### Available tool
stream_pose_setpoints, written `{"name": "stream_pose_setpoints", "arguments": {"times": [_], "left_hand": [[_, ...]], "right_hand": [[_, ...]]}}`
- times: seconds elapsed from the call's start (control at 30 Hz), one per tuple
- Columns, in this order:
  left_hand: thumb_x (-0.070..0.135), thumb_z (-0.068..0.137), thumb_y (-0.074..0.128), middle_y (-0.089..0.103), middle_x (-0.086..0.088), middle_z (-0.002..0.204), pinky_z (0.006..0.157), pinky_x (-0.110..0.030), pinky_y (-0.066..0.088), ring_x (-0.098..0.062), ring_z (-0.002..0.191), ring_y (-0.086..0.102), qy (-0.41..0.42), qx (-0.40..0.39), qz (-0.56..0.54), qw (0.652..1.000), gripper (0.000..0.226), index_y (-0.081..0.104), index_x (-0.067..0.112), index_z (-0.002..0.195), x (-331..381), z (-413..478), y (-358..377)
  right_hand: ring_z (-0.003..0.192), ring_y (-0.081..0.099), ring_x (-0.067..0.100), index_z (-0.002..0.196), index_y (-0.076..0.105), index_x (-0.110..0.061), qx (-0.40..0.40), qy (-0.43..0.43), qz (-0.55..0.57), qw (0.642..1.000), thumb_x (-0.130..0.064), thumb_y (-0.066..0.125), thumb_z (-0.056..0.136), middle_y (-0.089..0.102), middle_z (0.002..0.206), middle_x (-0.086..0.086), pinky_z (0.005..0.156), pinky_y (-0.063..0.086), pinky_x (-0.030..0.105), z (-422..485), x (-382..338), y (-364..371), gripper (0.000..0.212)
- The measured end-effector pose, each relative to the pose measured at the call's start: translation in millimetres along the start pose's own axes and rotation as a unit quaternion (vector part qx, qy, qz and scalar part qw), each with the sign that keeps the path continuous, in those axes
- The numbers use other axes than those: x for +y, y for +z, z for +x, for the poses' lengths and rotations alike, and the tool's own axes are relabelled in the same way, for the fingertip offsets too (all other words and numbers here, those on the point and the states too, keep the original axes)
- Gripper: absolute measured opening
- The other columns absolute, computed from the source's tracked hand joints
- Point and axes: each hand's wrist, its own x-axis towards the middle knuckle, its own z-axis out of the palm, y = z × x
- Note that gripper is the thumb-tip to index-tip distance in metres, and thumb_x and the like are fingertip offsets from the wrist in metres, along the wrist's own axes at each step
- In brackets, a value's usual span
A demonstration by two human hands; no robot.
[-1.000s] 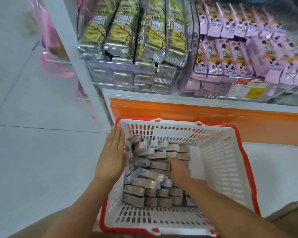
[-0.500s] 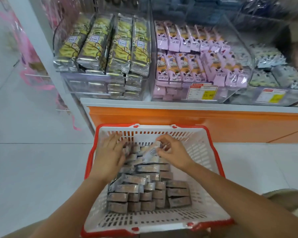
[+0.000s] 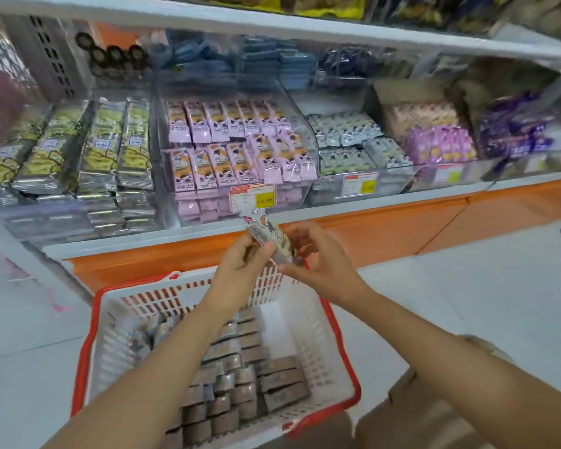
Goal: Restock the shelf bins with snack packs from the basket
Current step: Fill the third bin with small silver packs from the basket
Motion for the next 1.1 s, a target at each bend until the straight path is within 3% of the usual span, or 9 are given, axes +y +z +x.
{"name": "stream_pose_setpoints", "arguments": {"times": [0.1, 0.17, 0.3, 0.43, 0.57, 0.73, 0.9, 1.03, 1.1], "left_hand": [[0.017, 0.103, 0.049, 0.072, 0.008, 0.095, 0.084, -0.016, 0.046, -0.003, 0.093, 0.064, 0.020, -0.030, 0.037, 0.999, 0.017, 0.062, 0.007, 0.111, 10, 15, 17], [0.028, 0.102, 0.046, 0.060, 0.000, 0.121, 0.098, -0.021, 0.038, -0.011, 0.114, 0.054, 0.098, -0.005, 0.164, 0.982, 0.029, 0.058, 0.015, 0.125, 10, 27, 23], [0.014, 0.094, 0.051, 0.041, -0.008, 0.148, 0.121, -0.031, 0.009, -0.025, 0.142, 0.029, 0.251, 0.104, 0.450, 0.851, 0.051, 0.044, 0.010, 0.144, 13, 54, 22], [0.016, 0.089, 0.057, 0.005, -0.013, 0.165, 0.124, -0.047, 0.001, -0.028, 0.153, -0.002, 0.198, 0.055, 0.602, 0.771, 0.083, 0.012, 0.006, 0.157, 0, 69, 23], [0.016, 0.083, 0.061, -0.002, -0.017, 0.164, 0.124, -0.049, 0.004, -0.031, 0.152, -0.006, 0.190, 0.047, 0.663, 0.722, 0.093, 0.005, 0.002, 0.157, -9, 72, 21], [0.015, 0.081, 0.059, -0.003, -0.017, 0.165, 0.124, -0.049, 0.001, -0.033, 0.152, -0.004, 0.197, 0.046, 0.679, 0.705, 0.094, 0.005, 0.002, 0.157, -14, 75, 20], [0.015, 0.080, 0.061, -0.001, -0.016, 0.165, 0.124, -0.047, -0.001, -0.032, 0.152, -0.003, 0.199, 0.039, 0.669, 0.715, 0.095, 0.006, 0.002, 0.157, -13, 77, 19], [0.012, 0.083, 0.061, 0.001, -0.012, 0.165, 0.124, -0.043, -0.001, -0.027, 0.153, -0.003, 0.243, 0.039, 0.617, 0.748, 0.092, 0.006, 0.004, 0.157, -7, 71, 10], [0.008, 0.087, 0.055, 0.005, -0.012, 0.165, 0.124, -0.043, 0.000, -0.026, 0.153, 0.000, 0.262, 0.051, 0.585, 0.766, 0.083, 0.011, 0.004, 0.157, -5, 60, -3]], "right_hand": [[0.083, 0.057, -0.002, 0.114, 0.055, -0.013, 0.043, -0.015, -0.007, 0.999, -0.006, 0.078, 0.080, 0.062, 0.098, -0.007, 0.072, 0.045, 0.012, -3, 2, -26, 0.042], [0.082, 0.057, -0.001, 0.113, 0.054, -0.021, 0.091, -0.022, -0.018, 0.995, -0.012, 0.078, 0.081, 0.062, 0.096, -0.010, 0.071, 0.045, 0.012, 3, -1, -51, 0.041], [0.071, 0.054, 0.000, 0.106, 0.058, -0.019, 0.206, -0.033, -0.089, 0.974, -0.018, 0.075, 0.085, 0.060, 0.088, -0.007, 0.066, 0.047, 0.019, 30, 5, -113, 0.028], [0.070, 0.053, 0.005, 0.105, 0.061, -0.019, 0.269, 0.017, -0.200, 0.942, -0.027, 0.073, 0.086, 0.058, 0.087, -0.005, 0.064, 0.048, 0.027, 71, 22, -161, 0.024], [0.075, 0.058, 0.018, 0.108, 0.063, -0.018, 0.242, 0.098, -0.325, 0.909, -0.029, 0.071, 0.088, 0.061, 0.088, 0.001, 0.058, 0.040, 0.027, 106, 41, -177, 0.025], [0.085, 0.065, 0.027, 0.099, 0.069, -0.015, 0.224, 0.154, -0.344, 0.899, -0.024, 0.074, 0.083, 0.069, 0.093, 0.008, 0.076, 0.054, 0.038, 134, 61, -176, 0.019], [0.075, 0.059, 0.017, 0.093, 0.074, -0.011, 0.206, 0.164, -0.328, 0.907, -0.027, 0.075, 0.084, 0.065, 0.084, 0.000, 0.076, 0.054, 0.034, 136, 59, -178, 0.018], [0.078, 0.055, 0.012, 0.095, 0.071, -0.016, 0.251, 0.039, -0.285, 0.924, -0.021, 0.070, 0.086, 0.061, 0.100, 0.007, 0.075, 0.050, 0.032, 121, 35, -151, 0.011], [0.074, 0.052, 0.002, 0.092, 0.069, -0.017, 0.237, -0.051, -0.237, 0.941, -0.014, 0.067, 0.087, 0.058, 0.089, 0.001, 0.069, 0.043, 0.017, 104, 14, -115, 0.006]]}}
